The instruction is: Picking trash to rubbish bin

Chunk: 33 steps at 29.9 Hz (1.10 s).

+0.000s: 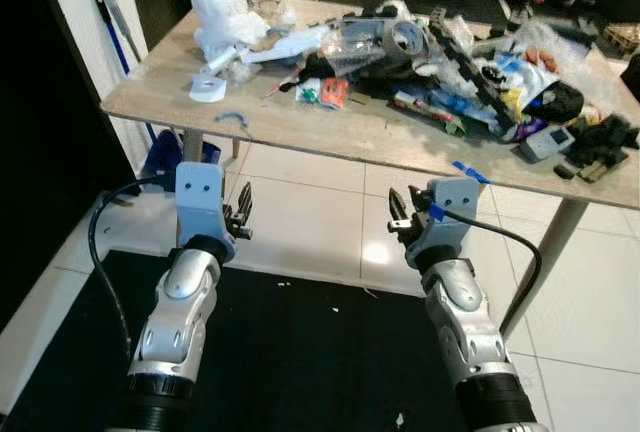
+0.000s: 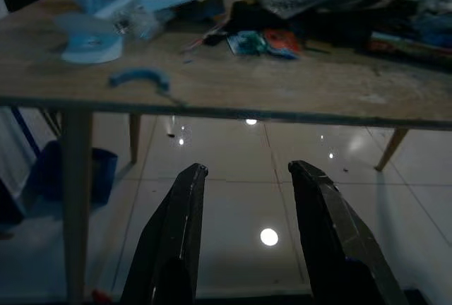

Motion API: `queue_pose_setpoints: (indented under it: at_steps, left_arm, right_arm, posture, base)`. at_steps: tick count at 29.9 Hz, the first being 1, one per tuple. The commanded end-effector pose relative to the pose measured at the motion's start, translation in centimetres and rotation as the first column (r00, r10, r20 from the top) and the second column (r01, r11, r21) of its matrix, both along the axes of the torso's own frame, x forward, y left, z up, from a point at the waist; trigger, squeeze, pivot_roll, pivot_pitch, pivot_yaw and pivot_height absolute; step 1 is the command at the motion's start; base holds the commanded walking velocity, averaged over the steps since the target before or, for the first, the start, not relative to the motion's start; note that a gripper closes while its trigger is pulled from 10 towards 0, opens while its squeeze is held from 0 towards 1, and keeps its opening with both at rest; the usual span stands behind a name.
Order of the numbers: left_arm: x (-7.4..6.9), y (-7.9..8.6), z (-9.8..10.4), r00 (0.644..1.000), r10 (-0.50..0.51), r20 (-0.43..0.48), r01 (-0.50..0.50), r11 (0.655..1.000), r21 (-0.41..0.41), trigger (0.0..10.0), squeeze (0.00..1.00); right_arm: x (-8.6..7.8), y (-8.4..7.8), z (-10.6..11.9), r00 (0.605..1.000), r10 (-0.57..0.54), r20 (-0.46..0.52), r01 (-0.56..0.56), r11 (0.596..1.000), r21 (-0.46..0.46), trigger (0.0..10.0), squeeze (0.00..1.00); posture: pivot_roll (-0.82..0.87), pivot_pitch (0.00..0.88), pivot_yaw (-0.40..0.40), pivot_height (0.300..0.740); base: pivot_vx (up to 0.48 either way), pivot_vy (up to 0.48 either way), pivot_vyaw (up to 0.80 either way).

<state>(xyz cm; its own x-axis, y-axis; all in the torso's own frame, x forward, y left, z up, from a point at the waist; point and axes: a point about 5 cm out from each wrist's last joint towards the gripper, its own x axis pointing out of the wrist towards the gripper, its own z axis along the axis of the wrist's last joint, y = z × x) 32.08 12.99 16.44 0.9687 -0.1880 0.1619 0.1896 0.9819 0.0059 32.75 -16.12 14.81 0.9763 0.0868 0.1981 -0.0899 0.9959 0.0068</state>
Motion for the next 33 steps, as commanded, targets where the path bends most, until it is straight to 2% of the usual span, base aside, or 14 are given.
queue_pose_setpoints:
  at_steps: [1,33]
  left_arm:
    - [-0.22,0.34,-0.23,1.0,0.009,-0.002,-0.009,1.0,0.009,10.0,0.0]
    - [-0.49,-0.04,-0.39,1.0,-0.026,0.0,0.026,0.999,0.02,10.0,0.0]
  right_arm:
    - [-0.15,0.53,0.06,1.0,0.02,0.01,-0.02,1.0,0.003,10.0,0.0]
    - [-0.29,1.04,-0.08,0.998,0.054,0.014,-0.054,0.999,-0.007,10.0,0.0]
  posture:
    - [-0.04,0.137,-0.06,0.74]
    - [-0.04,0.105,-0.068,0.74]
  base:
    - [0.285,0.0,0.0]
    - [0.288,0.0,0.0]
